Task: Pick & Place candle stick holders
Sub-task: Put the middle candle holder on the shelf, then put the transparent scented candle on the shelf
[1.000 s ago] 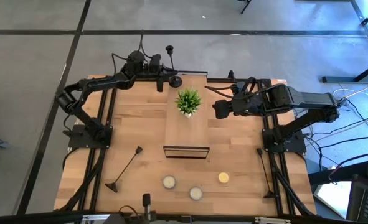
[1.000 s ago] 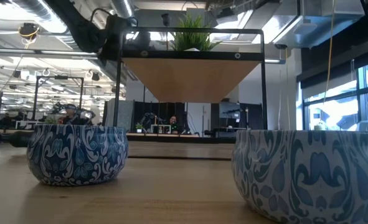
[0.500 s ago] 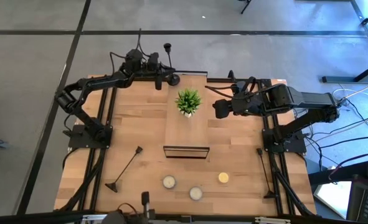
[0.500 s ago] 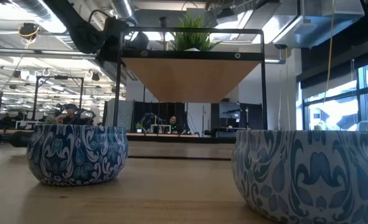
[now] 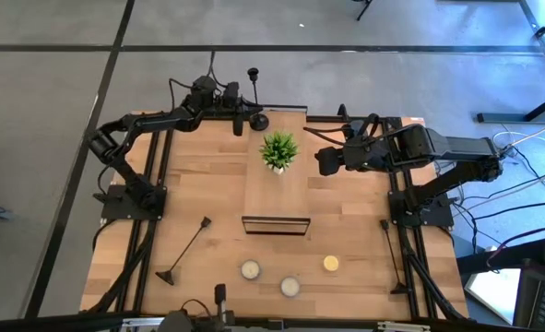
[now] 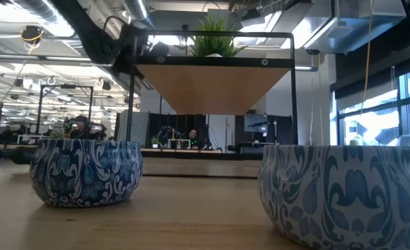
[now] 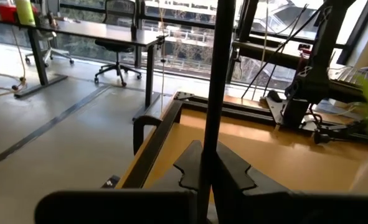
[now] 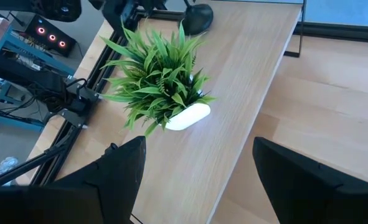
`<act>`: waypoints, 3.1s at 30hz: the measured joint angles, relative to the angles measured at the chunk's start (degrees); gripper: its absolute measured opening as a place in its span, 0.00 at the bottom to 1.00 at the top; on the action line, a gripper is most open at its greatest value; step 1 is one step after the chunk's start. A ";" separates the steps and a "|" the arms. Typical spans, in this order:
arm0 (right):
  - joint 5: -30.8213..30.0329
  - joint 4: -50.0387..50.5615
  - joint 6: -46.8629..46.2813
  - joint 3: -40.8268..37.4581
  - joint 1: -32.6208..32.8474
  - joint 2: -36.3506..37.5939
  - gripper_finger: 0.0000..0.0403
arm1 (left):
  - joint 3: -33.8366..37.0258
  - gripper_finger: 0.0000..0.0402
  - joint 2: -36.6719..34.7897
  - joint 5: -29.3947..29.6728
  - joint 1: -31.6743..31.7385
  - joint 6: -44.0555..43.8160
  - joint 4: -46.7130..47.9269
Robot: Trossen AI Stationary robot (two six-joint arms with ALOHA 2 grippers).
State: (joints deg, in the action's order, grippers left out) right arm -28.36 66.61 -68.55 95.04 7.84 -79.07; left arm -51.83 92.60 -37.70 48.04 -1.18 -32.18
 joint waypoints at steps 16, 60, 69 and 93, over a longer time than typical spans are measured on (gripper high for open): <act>-0.15 -0.04 -0.04 0.00 0.00 0.00 0.74 | 0.00 0.04 1.03 1.32 0.16 -0.60 -2.25; -0.57 0.05 0.00 0.00 0.00 0.00 0.74 | 0.02 0.19 -0.82 2.61 0.12 -0.47 0.58; -0.59 0.07 0.42 0.00 0.00 0.00 0.74 | 0.02 0.24 -2.99 2.57 0.10 -0.45 7.04; 0.66 2.05 0.44 0.02 0.07 0.00 0.74 | 0.02 0.29 -15.57 5.72 1.34 3.19 36.66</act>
State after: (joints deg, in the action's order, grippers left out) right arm -27.69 68.66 -68.12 95.07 7.90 -79.07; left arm -51.81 77.02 -31.99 49.39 2.01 4.48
